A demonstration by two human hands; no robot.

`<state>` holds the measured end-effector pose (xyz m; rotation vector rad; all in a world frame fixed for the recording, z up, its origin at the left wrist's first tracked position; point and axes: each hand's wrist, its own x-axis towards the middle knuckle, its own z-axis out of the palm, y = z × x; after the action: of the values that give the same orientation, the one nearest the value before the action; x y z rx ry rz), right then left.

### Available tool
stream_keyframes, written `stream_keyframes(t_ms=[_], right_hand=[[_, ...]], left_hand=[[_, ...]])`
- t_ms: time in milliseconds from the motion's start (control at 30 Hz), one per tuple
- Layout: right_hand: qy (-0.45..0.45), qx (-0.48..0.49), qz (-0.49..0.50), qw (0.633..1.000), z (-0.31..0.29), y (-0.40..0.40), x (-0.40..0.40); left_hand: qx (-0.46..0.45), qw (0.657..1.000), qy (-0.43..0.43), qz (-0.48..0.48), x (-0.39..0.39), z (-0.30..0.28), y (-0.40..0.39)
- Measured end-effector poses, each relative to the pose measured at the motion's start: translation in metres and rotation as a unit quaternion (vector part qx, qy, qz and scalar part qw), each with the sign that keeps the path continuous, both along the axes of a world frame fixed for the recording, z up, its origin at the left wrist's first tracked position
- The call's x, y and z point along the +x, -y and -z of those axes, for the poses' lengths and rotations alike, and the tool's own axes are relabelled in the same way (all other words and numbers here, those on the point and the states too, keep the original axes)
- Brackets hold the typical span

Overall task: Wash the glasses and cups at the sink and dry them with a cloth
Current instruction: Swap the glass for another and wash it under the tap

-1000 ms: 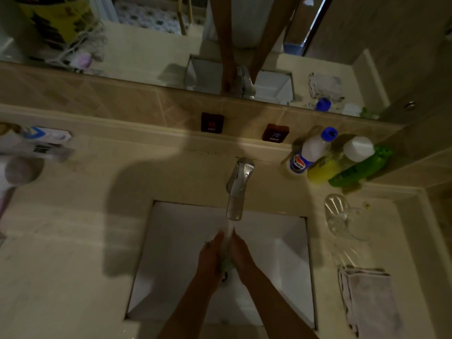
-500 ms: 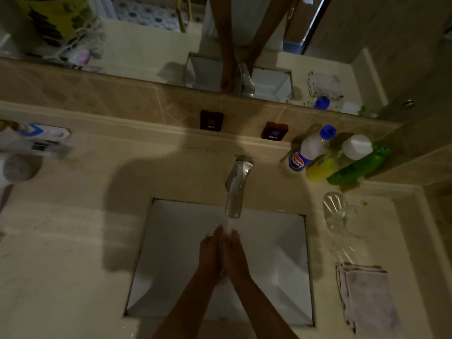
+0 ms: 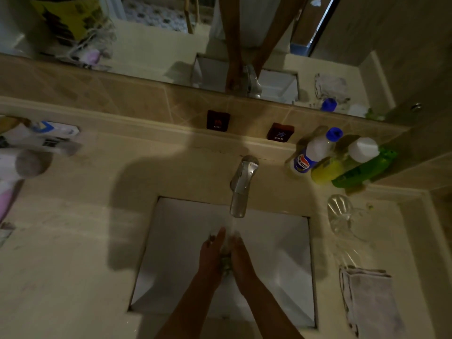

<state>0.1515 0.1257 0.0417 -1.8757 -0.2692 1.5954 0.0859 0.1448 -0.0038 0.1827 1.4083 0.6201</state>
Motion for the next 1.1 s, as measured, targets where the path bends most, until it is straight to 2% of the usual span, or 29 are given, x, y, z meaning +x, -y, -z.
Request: stream_keyframes(t_ms=[167,267,467,567,633,700,767,867,967,1100], right_hand=[[-0.007,0.03,-0.012,0.999,-0.013,0.019,0.009],[0.045,0.064,-0.061,0.995,-0.015,0.02,0.012],[0.022,0.022,0.017,0.999,-0.005,-0.006,0.018],[0.006,-0.014,0.016,1.0,0.003,-0.011,0.022],[0.034,-0.022,-0.031,0.999,0.003,-0.012,0.02],[0.073,-0.012,-0.099,0.992,-0.003,-0.008,0.017],[0.083,0.001,-0.137,0.987,-0.014,-0.002,0.014],[0.098,0.027,-0.18,0.978,-0.019,0.009,0.017],[0.118,0.042,-0.209,0.97,-0.016,0.017,0.02],[0.142,0.051,-0.185,0.971,-0.015,0.008,0.021]], left_hand=[[-0.002,0.998,0.051,-0.029,-0.004,-0.009,0.0],[0.003,0.997,0.079,-0.016,-0.002,-0.013,0.0],[0.005,0.991,0.137,0.006,-0.007,-0.016,0.005],[-0.022,0.985,0.172,0.009,-0.013,-0.014,0.007],[-0.046,0.982,0.179,0.032,-0.012,-0.019,0.008],[-0.033,0.987,0.15,0.036,-0.007,-0.016,0.008],[-0.015,0.993,0.112,0.016,-0.004,-0.012,0.008],[-0.023,0.995,0.099,-0.018,-0.003,-0.004,0.009],[-0.031,0.991,0.126,-0.018,-0.002,-0.001,0.012],[-0.032,0.983,0.177,-0.021,-0.002,-0.012,0.016]])
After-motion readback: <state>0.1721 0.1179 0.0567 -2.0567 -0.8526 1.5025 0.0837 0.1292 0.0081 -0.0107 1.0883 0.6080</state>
